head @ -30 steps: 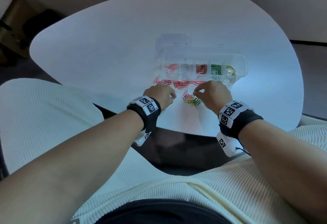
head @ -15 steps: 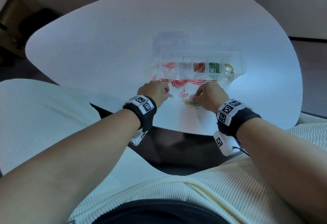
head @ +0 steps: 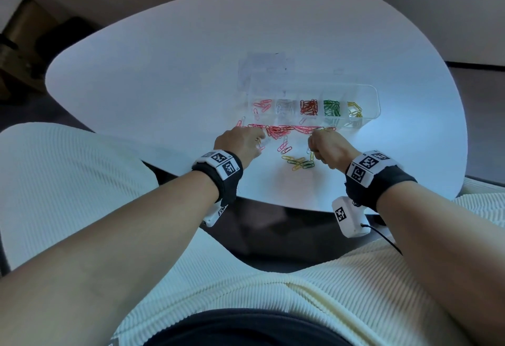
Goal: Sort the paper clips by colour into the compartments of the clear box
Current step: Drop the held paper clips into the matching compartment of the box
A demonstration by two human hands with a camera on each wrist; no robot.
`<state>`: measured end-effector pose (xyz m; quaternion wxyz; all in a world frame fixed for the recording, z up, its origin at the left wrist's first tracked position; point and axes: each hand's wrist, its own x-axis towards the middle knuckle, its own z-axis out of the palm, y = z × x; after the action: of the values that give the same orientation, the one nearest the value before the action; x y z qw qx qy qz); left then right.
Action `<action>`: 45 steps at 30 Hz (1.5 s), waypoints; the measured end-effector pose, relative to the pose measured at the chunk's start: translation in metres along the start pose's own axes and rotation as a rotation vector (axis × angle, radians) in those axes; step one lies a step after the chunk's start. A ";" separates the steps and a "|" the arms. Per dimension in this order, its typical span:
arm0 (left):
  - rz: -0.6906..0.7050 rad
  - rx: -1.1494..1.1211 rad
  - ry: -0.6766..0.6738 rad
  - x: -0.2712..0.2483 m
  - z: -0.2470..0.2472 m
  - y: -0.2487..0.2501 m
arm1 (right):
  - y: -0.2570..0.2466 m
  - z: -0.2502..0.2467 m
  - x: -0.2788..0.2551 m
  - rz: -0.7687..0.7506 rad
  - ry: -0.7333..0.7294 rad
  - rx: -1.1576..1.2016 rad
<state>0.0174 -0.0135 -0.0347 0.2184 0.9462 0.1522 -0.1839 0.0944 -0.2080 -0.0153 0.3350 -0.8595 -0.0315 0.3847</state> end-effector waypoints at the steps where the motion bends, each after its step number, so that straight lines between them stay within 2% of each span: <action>1: -0.005 -0.014 -0.006 0.000 -0.001 0.000 | -0.001 -0.002 -0.002 0.023 -0.025 0.073; 5: -0.032 -0.128 0.014 -0.001 -0.011 0.006 | -0.010 -0.009 -0.008 0.036 -0.110 0.284; 10: -0.024 -0.499 0.006 -0.005 -0.029 0.024 | -0.021 -0.016 -0.011 -0.021 -0.141 0.522; 15: -0.314 -1.263 -0.075 -0.007 -0.051 0.031 | -0.039 -0.015 -0.015 -0.047 -0.070 0.693; 18: -0.307 -1.520 -0.082 -0.012 -0.062 0.032 | -0.051 -0.004 -0.016 -0.024 0.007 0.670; 20: -0.294 -1.607 -0.069 -0.013 -0.065 0.032 | -0.060 0.007 -0.016 0.010 0.000 0.680; 24: -0.424 -1.568 -0.041 0.002 -0.065 0.030 | -0.081 0.019 -0.009 0.062 0.018 0.792; 29: -0.512 -1.102 -0.036 0.018 -0.079 0.025 | -0.109 0.022 0.006 0.091 0.058 0.916; 32: -0.488 -0.969 -0.011 0.027 -0.084 0.024 | -0.115 0.020 0.010 0.128 0.013 0.910; 36: -0.438 -1.032 -0.022 0.038 -0.090 0.025 | -0.111 0.016 0.015 0.191 -0.031 1.035; 41: -0.325 -1.227 0.032 0.047 -0.085 0.037 | -0.101 0.005 0.008 0.133 0.019 1.086; 45: -0.272 -1.158 0.058 0.053 -0.073 0.038 | -0.086 -0.009 -0.003 0.076 0.085 1.047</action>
<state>0.0985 -0.0007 0.0179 0.6691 0.6497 0.3536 -0.0716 0.1157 -0.1475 0.0420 0.7064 -0.5924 0.2096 0.3257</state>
